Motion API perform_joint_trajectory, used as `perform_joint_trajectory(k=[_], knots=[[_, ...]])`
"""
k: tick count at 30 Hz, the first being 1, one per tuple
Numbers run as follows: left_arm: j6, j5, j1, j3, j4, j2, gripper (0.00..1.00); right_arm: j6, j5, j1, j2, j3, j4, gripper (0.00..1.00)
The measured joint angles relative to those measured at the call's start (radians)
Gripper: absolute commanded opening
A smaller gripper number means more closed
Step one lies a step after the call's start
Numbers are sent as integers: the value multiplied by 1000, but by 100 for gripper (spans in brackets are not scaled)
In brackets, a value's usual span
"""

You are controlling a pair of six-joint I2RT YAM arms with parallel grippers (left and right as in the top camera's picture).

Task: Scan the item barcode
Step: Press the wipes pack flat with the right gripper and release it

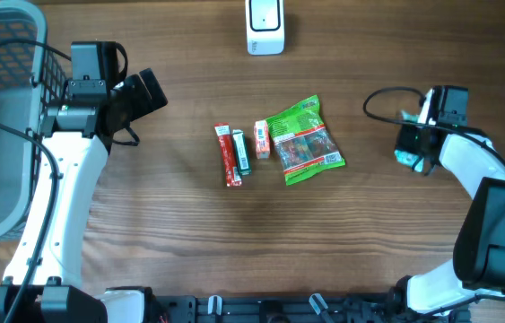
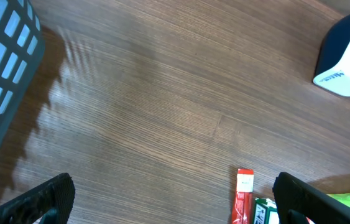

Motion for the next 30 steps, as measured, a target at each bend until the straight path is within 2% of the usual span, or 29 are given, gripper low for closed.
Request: perform_joint_trajectory(k=[1,4,8,11,13,15,16,20,25,30], knots=[[0,0,0,0,0,0,100,-35,2,0,0,2,20,78],[0,0,0,0,0,0,100,-106,5,0,0,4,29,89],[0,0,0,0,0,0,100,-141,6,0,0,6,21,88],[0,0,0,0,0,0,100,-146,5,0,-4,35,-39,77],[0,0,0,0,0,0,100,-143,-6,0,-23,62,-69,53],[0,0,0,0,0,0,100,-135,-24,0,-60,85,-69,23],[0,0,0,0,0,0,100,-129,-29,0,-78,92,-64,14],[0,0,0,0,0,0,100,-61,-48,0,-117,109,-41,9],[0,0,0,0,0,0,100,-24,-48,0,-62,105,-11,8],[0,0,0,0,0,0,100,38,-9,0,47,99,-39,14]])
